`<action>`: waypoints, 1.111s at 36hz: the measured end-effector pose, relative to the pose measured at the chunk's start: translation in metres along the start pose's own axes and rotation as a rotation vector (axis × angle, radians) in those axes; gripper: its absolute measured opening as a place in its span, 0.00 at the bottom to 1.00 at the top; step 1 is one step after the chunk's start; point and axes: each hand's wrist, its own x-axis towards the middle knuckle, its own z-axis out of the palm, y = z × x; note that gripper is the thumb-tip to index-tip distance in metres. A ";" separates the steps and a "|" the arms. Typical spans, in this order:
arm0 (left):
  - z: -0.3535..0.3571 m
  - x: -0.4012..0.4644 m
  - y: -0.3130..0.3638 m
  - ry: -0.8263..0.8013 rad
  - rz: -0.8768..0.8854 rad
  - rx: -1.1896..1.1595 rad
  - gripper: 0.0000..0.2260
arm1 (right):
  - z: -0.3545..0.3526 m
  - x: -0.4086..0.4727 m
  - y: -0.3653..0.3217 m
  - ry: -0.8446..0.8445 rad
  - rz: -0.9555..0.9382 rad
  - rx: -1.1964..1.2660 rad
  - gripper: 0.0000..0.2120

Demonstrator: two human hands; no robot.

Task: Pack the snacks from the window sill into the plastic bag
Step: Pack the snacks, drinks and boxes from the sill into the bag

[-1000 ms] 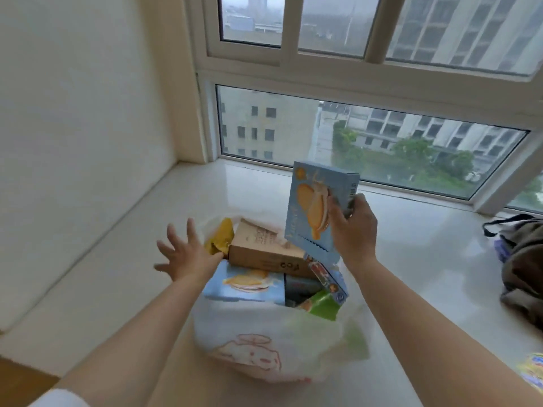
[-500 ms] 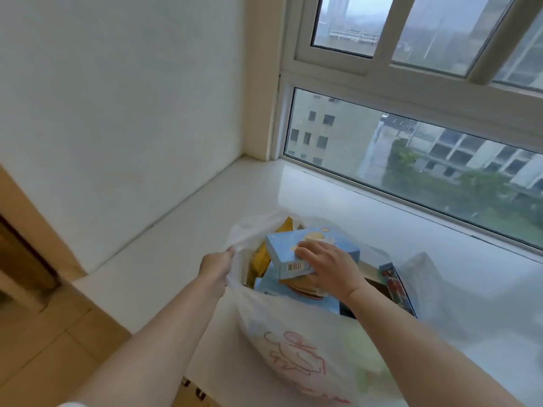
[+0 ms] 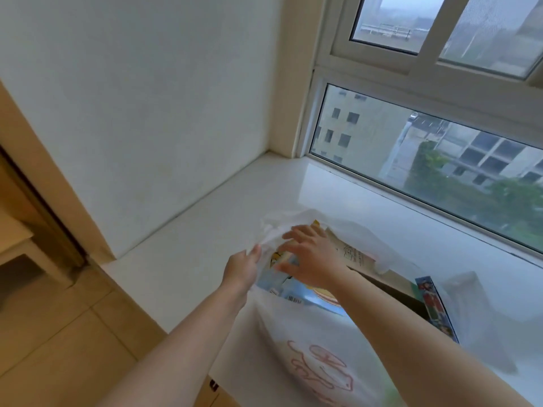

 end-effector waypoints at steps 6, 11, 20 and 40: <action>0.001 -0.004 0.000 0.062 -0.010 0.030 0.13 | 0.004 -0.006 -0.001 -0.139 0.326 0.279 0.27; 0.021 -0.022 -0.007 0.024 0.068 0.133 0.12 | 0.029 -0.009 -0.016 -0.251 0.207 0.204 0.30; 0.015 -0.027 0.008 0.116 0.230 0.442 0.12 | 0.014 -0.011 -0.013 -0.210 0.344 0.512 0.25; 0.207 -0.142 -0.007 -0.181 1.328 0.387 0.10 | -0.034 -0.261 0.069 1.166 0.811 0.031 0.12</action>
